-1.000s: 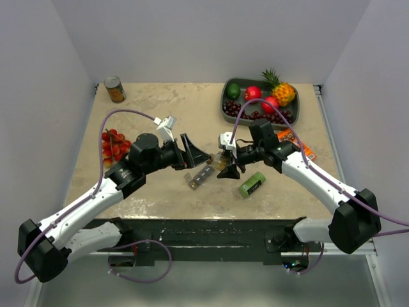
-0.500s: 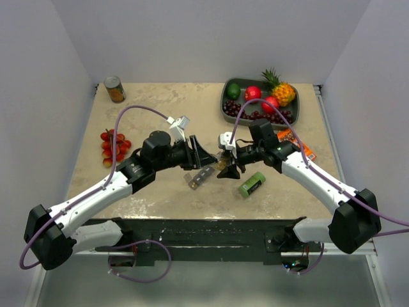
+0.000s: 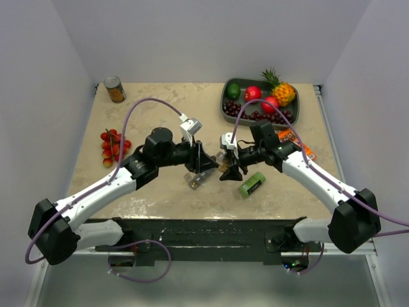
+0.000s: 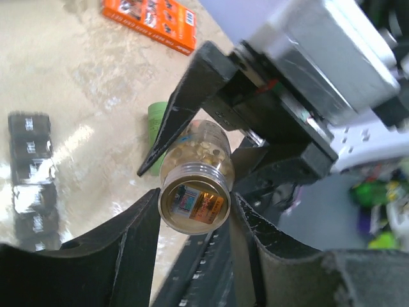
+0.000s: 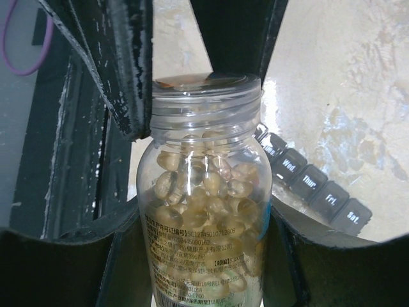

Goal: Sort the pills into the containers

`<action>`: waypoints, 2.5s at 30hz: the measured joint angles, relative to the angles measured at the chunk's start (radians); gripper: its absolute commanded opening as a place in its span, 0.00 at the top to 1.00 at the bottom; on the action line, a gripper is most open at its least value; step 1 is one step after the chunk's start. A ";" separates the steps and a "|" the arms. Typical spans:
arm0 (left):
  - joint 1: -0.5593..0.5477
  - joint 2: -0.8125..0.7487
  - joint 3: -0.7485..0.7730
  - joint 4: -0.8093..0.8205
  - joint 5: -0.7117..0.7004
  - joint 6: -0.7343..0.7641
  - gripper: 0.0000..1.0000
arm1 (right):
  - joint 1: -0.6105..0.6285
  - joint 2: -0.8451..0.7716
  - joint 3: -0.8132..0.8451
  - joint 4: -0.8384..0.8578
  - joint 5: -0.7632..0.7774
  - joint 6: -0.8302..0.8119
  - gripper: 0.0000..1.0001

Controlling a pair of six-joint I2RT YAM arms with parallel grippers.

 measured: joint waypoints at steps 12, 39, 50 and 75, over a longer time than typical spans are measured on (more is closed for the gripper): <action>0.089 0.134 0.079 -0.021 0.400 0.508 0.27 | -0.019 0.020 -0.020 -0.047 -0.087 0.018 0.98; 0.087 -0.114 -0.056 0.077 -0.025 -0.133 0.10 | -0.006 0.019 -0.008 0.057 -0.100 0.034 0.98; -0.006 -0.019 0.036 -0.049 -0.136 -0.141 0.48 | -0.006 0.019 -0.008 0.071 -0.077 0.045 0.98; -0.011 -0.040 -0.007 0.111 0.117 0.537 0.11 | -0.006 0.019 -0.008 0.058 -0.119 0.040 0.98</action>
